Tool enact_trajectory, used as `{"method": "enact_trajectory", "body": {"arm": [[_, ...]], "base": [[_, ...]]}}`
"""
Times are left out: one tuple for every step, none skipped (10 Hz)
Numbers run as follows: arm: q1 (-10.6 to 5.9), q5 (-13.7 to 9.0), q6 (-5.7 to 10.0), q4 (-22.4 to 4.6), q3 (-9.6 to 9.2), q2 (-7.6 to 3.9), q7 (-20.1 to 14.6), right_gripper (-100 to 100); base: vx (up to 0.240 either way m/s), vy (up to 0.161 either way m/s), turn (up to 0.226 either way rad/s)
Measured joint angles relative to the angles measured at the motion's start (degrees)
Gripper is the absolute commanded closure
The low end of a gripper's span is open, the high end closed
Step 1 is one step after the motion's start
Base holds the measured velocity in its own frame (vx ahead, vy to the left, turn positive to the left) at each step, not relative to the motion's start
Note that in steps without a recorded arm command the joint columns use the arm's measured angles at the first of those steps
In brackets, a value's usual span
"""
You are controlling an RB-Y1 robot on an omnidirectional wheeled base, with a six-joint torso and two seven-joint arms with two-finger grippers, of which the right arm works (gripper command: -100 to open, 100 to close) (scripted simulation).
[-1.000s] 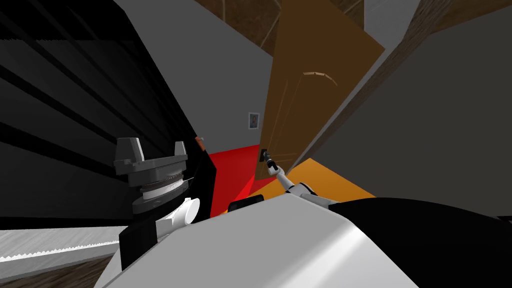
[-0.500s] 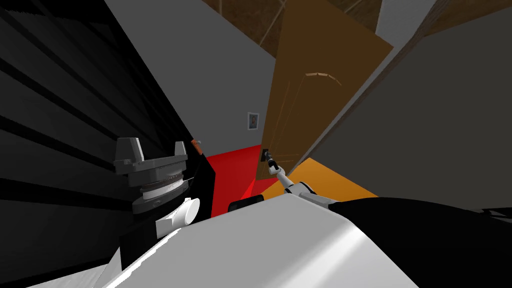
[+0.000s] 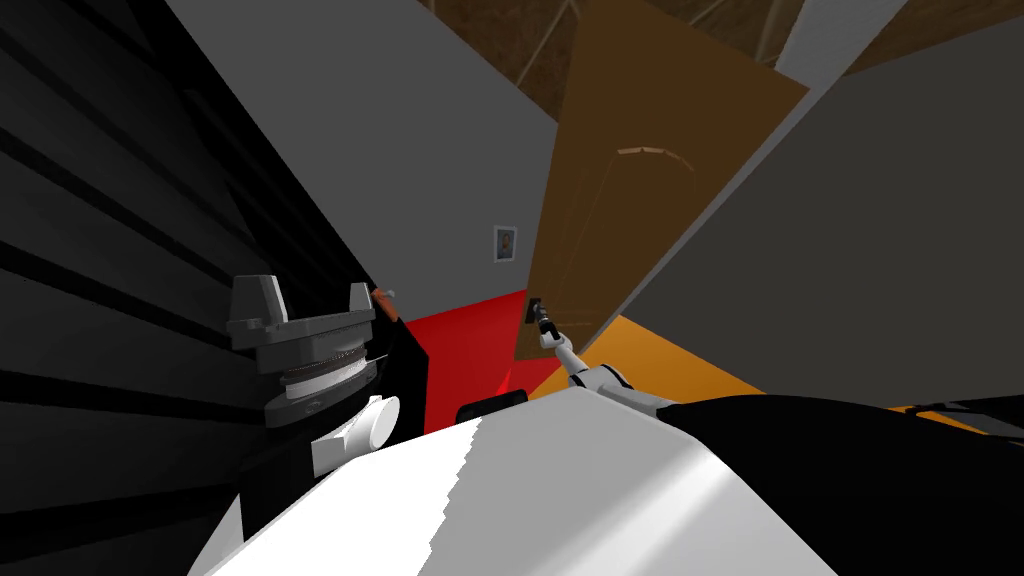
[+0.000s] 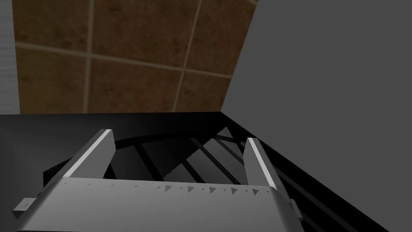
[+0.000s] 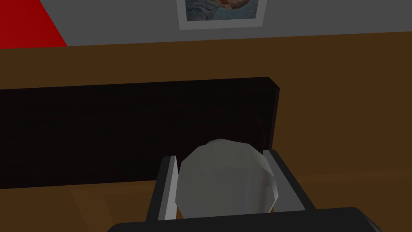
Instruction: Push the door open
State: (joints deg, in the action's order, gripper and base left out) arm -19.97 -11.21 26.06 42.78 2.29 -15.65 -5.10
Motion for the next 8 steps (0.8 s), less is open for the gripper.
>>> {"method": "enact_trajectory", "body": {"arm": [[0.64,-0.1,-0.87,1.3,0.84,0.06,0.5,100],[0.24,-0.2,-0.85,0.8,1.44,0.01,0.7,100],[-0.26,-0.3,-0.41,-0.2,1.94,-0.07,0.9,100],[-0.22,-0.3,-0.31,-0.5,2.50,0.04,1.2,100],[0.13,-0.4,-0.52,-0.1,2.99,0.02,1.4,100],[-0.18,-0.4,-0.38,-0.8,3.54,-0.09,1.7,100],[-0.29,-0.5,-0.27,-0.8,3.73,-0.24,1.7,100],[-0.26,-0.4,-0.33,-1.0,4.55,0.20,2.2,100]], "base": [[0.154,0.084,-0.055],[0.150,0.085,-0.063],[0.171,0.069,-0.053],[0.176,0.079,-0.043],[0.164,0.106,-0.053],[0.073,0.044,-0.035],[0.131,0.004,-0.038],[0.191,0.030,-0.030]]}}
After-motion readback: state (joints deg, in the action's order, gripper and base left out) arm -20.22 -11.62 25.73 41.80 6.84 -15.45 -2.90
